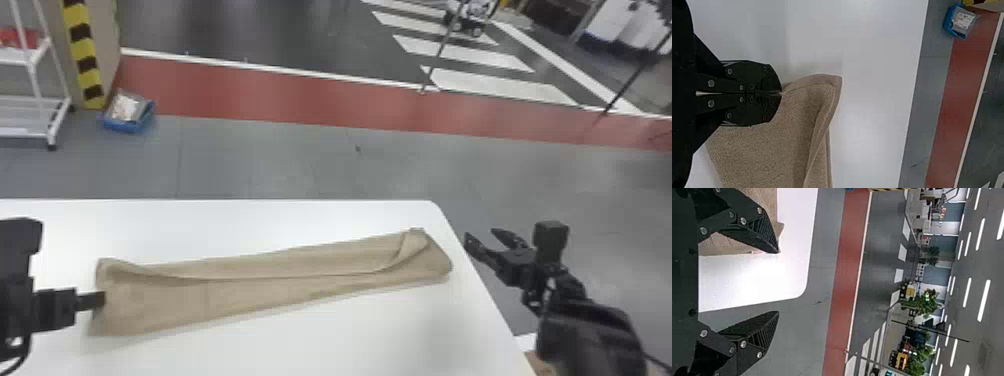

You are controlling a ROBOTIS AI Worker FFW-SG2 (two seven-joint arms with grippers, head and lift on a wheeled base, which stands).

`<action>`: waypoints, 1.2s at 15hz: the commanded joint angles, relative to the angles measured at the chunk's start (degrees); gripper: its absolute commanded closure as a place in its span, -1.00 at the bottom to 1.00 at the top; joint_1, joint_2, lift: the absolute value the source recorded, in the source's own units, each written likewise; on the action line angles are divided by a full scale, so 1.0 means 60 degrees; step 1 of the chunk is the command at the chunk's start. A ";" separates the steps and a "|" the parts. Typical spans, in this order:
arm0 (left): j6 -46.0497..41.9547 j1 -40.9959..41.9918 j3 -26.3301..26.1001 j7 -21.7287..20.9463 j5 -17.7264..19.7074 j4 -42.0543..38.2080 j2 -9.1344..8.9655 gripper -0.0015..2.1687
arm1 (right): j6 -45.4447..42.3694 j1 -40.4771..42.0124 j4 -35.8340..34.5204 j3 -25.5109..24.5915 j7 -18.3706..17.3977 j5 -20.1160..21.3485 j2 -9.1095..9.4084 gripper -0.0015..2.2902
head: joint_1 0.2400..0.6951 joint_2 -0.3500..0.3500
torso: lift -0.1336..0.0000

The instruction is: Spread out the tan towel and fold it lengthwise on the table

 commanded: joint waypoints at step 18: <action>-0.0084 0.0532 0.0174 -0.0326 -0.0025 -0.0546 0.0155 0.37 | 0.2435 -0.0906 0.1362 0.2297 -0.2878 0.0080 0.0494 -0.65 | 1.00 -0.94 | 1.00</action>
